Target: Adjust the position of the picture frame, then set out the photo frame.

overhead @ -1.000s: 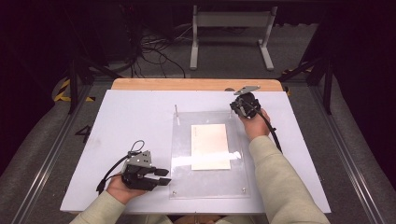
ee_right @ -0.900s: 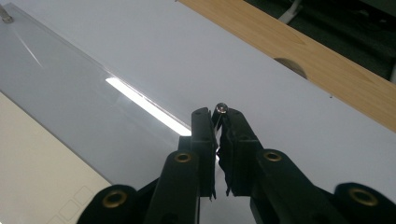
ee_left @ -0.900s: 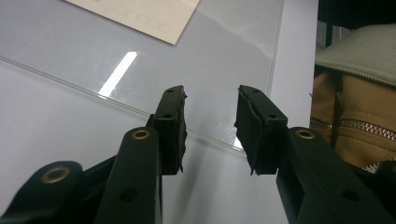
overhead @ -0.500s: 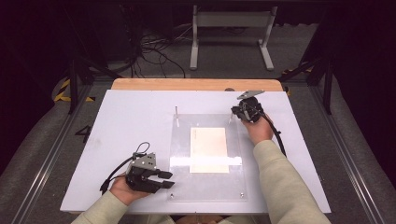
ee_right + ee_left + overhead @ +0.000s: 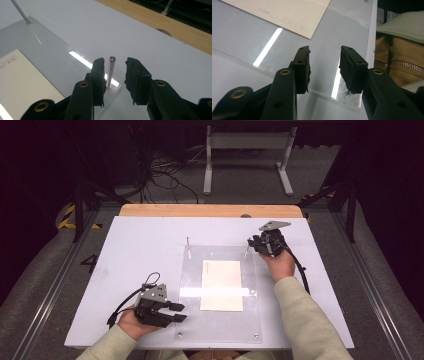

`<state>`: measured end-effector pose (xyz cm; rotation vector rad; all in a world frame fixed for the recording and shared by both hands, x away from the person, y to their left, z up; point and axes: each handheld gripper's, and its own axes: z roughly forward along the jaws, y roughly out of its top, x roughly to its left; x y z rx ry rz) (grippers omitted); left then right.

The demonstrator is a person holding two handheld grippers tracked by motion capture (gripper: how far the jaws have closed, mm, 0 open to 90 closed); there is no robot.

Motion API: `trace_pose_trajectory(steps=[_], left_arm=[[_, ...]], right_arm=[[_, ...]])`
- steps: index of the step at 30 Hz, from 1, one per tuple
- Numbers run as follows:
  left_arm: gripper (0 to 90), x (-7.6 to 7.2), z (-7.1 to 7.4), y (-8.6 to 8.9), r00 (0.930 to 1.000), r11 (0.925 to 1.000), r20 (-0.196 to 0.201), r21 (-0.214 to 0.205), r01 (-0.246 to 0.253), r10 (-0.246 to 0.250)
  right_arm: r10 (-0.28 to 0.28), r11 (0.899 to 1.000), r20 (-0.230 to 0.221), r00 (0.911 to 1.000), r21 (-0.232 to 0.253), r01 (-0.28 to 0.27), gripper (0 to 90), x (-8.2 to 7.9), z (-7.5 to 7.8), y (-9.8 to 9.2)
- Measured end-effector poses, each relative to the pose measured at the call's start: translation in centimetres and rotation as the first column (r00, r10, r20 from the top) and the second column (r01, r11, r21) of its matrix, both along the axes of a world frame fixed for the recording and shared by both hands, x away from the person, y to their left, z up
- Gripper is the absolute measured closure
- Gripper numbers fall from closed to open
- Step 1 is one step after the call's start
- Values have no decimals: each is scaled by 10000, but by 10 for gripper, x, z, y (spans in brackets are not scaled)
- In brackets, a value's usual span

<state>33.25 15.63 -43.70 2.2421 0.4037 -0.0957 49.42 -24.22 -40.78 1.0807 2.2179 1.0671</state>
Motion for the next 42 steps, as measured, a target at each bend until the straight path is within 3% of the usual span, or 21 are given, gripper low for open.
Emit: trace_pose_trajectory(steps=[4,5,8,11,12,13,14,17,19,22,24,28,29,30,31,32,38,42], left_arm=[[566,0,2,3,9993,9993,154,-146,-348,351],[536,0,3,4,9982,9981,190,-246,-571,575],[491,1,5,8,9935,9928,373,-568,-1053,1076],[471,0,7,12,9872,9852,462,-865,-1481,1525],[467,0,8,15,9820,9775,505,-1181,-1749,1818],[464,0,8,15,9820,9775,505,-1181,-1749,1818],[464,1,9,17,9782,9713,521,-1402,-1922,2011],[452,1,10,22,9736,9606,483,-1808,-2113,2232],[444,0,10,24,9725,9579,578,-1953,-2105,2255],[437,-4,12,26,9702,9572,864,-2044,-2051,2263],[434,-5,11,25,9706,9575,897,-2065,-2012,2233],[430,-7,9,26,9695,9582,889,-1969,-2076,2284],[430,-7,9,26,9691,9583,925,-1964,-2076,2288],[430,-8,10,26,9687,9581,938,-1964,-2083,2298],[430,-8,9,26,9682,9568,920,-2004,-2109,2326],[430,-9,10,26,9677,9560,909,-2016,-2133,2351],[430,-10,8,28,9654,9544,933,-2002,-2212,2433],[431,-11,8,28,9650,9538,932,-2018,-2226,2450]], right_arm=[[-115,9999,399,9991,100,111,618,-13,5,-5],[-77,9989,496,9987,470,54,553,-22,7,-10],[-130,9948,663,9977,1021,62,443,-29,8,-15],[-128,9946,695,9975,1035,56,407,-32,8,-16],[-130,9967,697,9975,805,73,411,-32,8,-15],[-130,9967,697,9975,805,73,411,-32,8,-15],[-108,9963,710,9974,858,47,431,-32,8,-15],[352,9856,767,9964,1621,-473,492,-28,6,-17],[620,9714,663,9959,2250,-755,470,-21,1,-17],[47,9671,651,9979,2536,-211,506,-12,-6,-15],[-369,9687,703,9968,2477,183,543,-8,-8,-12],[-514,9843,921,9944,1729,348,560,-5,-13,-5],[-552,9890,1114,9922,1430,390,630,-6,-15,-2],[-326,9904,1062,9938,1372,179,680,-6,-18,-1],[-156,9849,657,9977,1730,40,701,-4,-21,-1],[-126,9824,599,9981,1866,12,701,-3,-22,-1],[-354,9895,669,9971,1421,256,824,-2,-25,0],[-413,9899,540,9977,1376,335,840,0,-24,0]])
